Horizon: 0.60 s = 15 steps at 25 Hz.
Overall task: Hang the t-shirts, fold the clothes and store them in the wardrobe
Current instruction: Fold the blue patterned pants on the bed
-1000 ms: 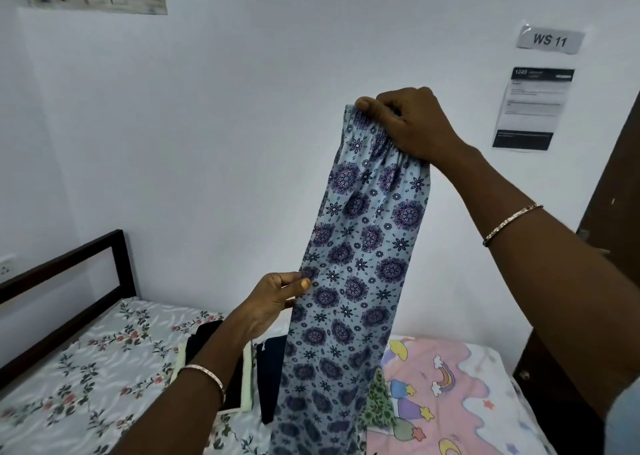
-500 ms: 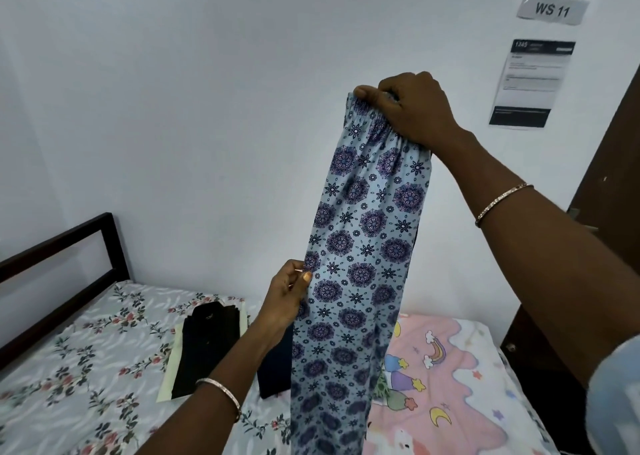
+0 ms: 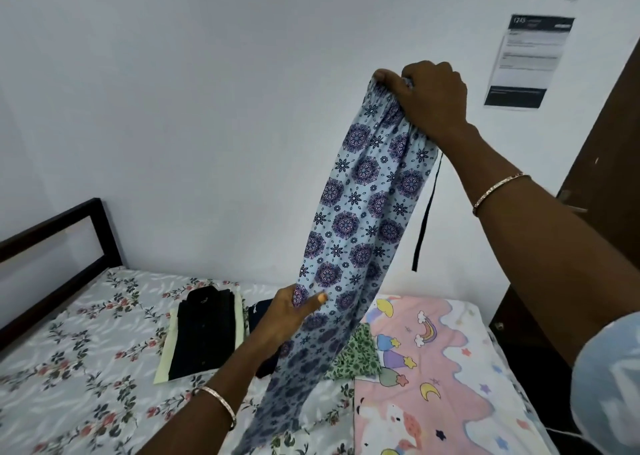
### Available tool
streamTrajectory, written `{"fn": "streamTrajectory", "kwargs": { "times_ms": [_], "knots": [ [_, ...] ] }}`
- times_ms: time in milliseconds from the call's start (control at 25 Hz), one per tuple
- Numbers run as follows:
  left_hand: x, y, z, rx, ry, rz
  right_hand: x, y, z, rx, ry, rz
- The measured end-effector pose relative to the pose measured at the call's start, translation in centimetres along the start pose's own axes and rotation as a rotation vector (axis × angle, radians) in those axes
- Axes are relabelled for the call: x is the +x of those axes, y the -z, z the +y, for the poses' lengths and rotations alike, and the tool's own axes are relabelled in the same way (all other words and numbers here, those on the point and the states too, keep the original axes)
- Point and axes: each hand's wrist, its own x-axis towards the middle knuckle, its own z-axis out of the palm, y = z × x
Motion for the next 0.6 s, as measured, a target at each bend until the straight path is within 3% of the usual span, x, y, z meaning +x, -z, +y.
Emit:
{"fn": "streamTrajectory", "kwargs": {
  "times_ms": [160,360,600],
  "knots": [
    [-1.3,0.2,0.0,-0.001,0.230,-0.076,-0.7,-0.9,0.8,0.001,-0.052,-0.032],
    [-1.4,0.5,4.2,-0.252,0.270,-0.144,-4.0,-3.8,0.5,0.030,-0.084,-0.149],
    [-1.2,2.2,8.3,-0.598,0.238,-0.145,-13.6,-10.7,-0.2,0.086,-0.130,-0.596]
  ]
}}
